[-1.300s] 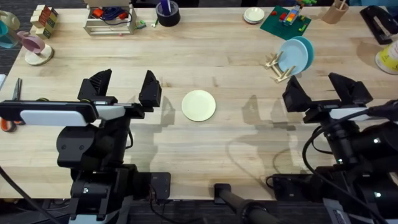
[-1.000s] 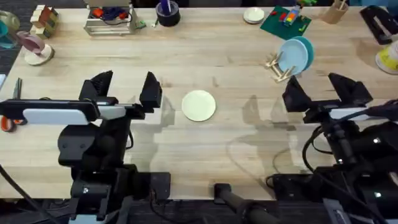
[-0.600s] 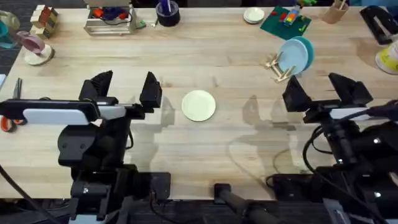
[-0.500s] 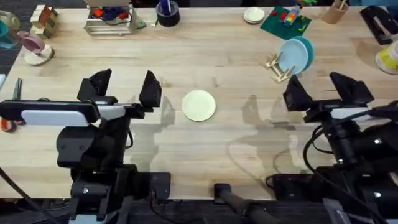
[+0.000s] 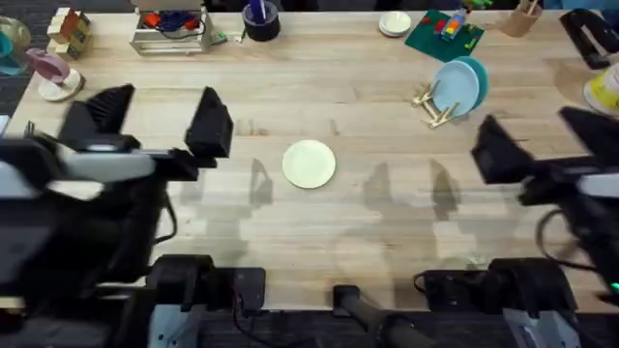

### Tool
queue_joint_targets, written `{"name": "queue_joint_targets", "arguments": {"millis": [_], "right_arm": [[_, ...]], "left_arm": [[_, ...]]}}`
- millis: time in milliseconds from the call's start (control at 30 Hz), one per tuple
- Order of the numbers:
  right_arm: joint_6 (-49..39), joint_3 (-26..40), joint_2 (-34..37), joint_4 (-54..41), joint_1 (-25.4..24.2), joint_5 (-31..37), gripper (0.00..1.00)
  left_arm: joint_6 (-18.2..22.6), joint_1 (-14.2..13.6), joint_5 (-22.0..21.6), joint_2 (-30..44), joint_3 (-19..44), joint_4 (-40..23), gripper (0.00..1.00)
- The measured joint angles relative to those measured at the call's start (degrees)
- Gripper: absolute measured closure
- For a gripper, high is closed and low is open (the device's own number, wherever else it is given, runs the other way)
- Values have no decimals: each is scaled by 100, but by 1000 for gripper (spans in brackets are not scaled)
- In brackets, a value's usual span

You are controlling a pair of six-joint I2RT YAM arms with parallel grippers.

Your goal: Pick up the plates from the table one by one and place each into a slot on the dish rack.

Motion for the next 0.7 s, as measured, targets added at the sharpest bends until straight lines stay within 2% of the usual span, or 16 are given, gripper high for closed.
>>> {"name": "queue_joint_targets", "arguments": {"millis": [200, 400, 533, 700], "right_arm": [[0, 1606, 772, -1259, 0, -2, 9], [0, 3369, 2175, -2646, 0, -2, 9], [0, 4496, 3189, -3595, 0, -2, 9], [-16, 5460, 4277, -4368, 0, -4, 9]], "left_arm": [[4, 0, -81, 1210, 1698, -1398, 8], [2, 0, -50, 2707, 3774, -3098, 8], [-22, 0, -25, 3711, 5212, -4570, 8], [-48, 0, 148, 4791, 6611, -5739, 7]]}}
